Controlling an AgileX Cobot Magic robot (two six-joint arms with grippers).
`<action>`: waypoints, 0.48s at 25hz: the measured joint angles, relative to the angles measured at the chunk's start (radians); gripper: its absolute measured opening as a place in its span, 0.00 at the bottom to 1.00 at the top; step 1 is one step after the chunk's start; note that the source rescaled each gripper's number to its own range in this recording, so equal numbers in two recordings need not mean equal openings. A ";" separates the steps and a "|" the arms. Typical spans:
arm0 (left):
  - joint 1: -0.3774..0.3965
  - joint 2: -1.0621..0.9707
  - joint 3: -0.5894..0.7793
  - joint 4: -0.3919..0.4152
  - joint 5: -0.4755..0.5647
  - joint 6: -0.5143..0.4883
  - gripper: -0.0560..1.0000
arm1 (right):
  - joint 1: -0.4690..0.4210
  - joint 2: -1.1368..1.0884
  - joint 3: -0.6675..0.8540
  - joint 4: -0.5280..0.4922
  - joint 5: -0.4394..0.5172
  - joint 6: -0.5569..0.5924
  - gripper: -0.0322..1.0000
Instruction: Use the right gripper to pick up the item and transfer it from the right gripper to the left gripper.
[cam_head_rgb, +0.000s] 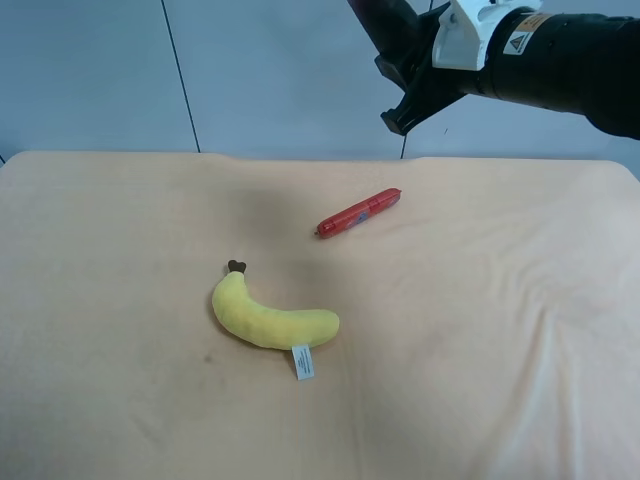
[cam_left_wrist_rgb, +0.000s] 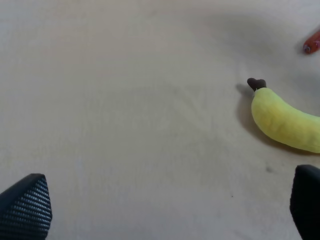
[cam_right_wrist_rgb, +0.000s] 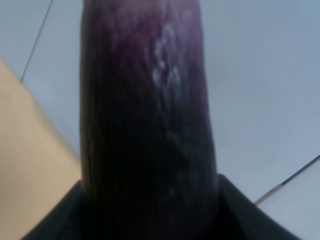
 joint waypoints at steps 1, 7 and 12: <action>0.000 0.000 0.000 0.000 0.000 0.000 1.00 | 0.000 0.001 0.000 -0.006 -0.016 0.000 0.04; 0.000 0.000 0.000 0.000 0.000 0.000 1.00 | -0.015 0.044 0.000 -0.072 -0.099 0.000 0.04; 0.000 0.000 0.000 0.000 0.000 0.000 1.00 | -0.015 0.053 0.000 -0.066 -0.103 0.000 0.04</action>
